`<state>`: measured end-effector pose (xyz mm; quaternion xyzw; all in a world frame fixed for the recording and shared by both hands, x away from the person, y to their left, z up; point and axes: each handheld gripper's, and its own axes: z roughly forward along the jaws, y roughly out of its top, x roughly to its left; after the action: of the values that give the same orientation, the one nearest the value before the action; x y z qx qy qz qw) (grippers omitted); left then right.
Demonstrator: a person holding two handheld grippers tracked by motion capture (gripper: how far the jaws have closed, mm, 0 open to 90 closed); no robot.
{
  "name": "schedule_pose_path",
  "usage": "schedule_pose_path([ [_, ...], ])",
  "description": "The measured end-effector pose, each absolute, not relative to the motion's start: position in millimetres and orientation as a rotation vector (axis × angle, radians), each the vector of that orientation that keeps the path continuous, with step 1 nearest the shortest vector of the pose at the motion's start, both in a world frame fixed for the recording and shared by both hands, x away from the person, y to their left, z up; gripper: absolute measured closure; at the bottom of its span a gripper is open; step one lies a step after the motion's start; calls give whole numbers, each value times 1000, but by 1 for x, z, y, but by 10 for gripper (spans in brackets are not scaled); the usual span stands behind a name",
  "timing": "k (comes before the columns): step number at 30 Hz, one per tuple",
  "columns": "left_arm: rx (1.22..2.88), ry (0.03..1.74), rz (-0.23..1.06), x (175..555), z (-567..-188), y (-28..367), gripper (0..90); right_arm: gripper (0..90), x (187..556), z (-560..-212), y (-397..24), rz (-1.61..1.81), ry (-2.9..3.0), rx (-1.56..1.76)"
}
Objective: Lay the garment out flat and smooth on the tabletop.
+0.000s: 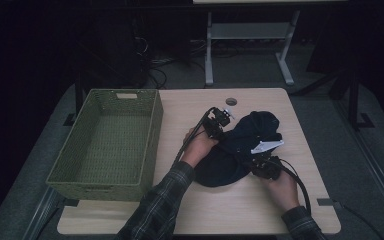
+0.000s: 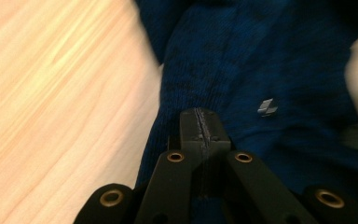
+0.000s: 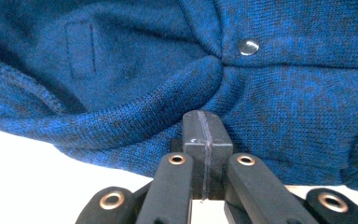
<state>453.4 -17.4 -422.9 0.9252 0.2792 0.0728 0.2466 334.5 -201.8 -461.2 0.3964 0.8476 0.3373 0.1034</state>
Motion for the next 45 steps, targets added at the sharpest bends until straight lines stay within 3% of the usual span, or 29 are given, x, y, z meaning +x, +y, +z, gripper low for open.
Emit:
schedule_pose_path([
  [11,2587,841,157,463,-443,-2,900,899,337,-461,-202,952,2505,1153],
  [23,2553,844,57,422,-444,28,900,898,349,-463,-213,906,2444,1181],
  [35,2526,780,-28,376,-446,33,900,894,351,-463,-216,892,2428,1192],
  [45,2472,826,19,386,-429,55,880,776,343,-445,-212,948,2453,1176],
])
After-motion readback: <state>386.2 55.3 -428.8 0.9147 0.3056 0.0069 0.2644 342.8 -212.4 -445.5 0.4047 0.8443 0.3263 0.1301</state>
